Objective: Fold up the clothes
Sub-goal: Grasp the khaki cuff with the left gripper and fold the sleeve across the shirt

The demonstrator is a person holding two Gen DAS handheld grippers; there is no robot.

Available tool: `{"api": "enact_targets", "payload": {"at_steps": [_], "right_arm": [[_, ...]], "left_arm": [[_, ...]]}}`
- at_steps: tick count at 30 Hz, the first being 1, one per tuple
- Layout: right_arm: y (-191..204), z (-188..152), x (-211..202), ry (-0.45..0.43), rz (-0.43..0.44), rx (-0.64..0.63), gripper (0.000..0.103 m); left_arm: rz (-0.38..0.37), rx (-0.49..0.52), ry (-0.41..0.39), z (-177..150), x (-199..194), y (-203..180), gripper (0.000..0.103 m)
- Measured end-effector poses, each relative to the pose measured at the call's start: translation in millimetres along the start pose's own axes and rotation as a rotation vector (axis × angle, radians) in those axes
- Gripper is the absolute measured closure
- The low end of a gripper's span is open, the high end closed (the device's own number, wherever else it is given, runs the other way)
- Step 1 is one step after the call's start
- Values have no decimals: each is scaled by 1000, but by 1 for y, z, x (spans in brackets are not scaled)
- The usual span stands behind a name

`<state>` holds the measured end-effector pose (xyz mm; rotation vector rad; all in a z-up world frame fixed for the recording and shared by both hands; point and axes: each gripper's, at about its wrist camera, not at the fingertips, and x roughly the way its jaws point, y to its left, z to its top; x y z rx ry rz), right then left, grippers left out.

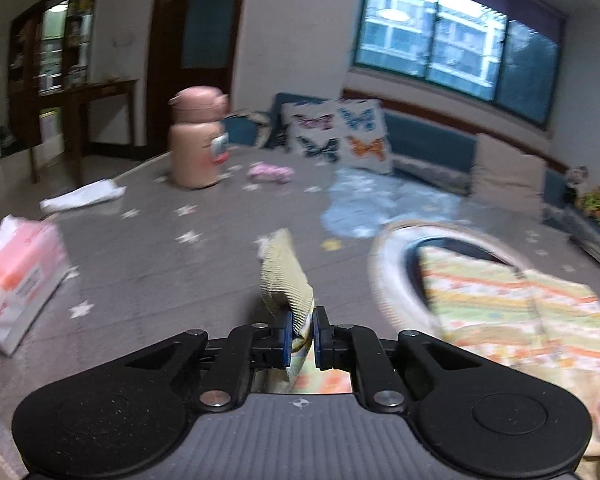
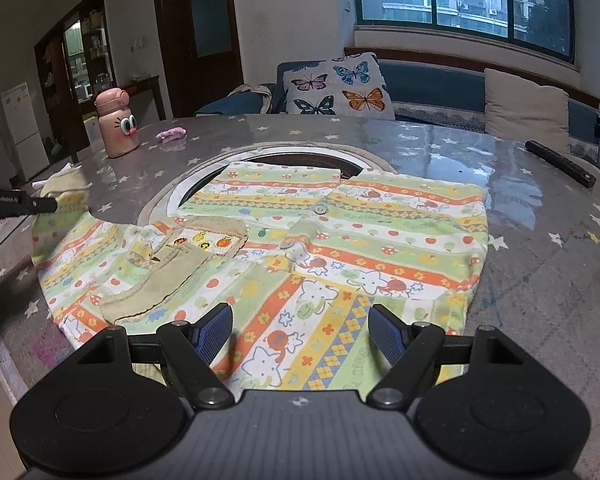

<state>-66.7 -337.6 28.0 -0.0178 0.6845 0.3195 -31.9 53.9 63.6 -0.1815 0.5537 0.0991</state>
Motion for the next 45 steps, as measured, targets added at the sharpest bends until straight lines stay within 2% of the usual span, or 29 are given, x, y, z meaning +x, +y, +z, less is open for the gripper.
{"api": "enact_targets", "payload": {"at_steps": [11, 22, 32, 45], "right_arm": [[-7, -1, -4, -19, -16, 23, 26], [-20, -6, -4, -18, -26, 45, 26], [-29, -14, -11, -24, -21, 67, 26], [-41, -18, -17, -45, -19, 101, 26]], "left_arm": [[-265, 102, 2, 14, -15, -87, 93], [-415, 198, 30, 15, -18, -160, 94], [-487, 271, 70, 2, -19, -206, 94], [-523, 336, 129, -16, -13, -239, 93]]}}
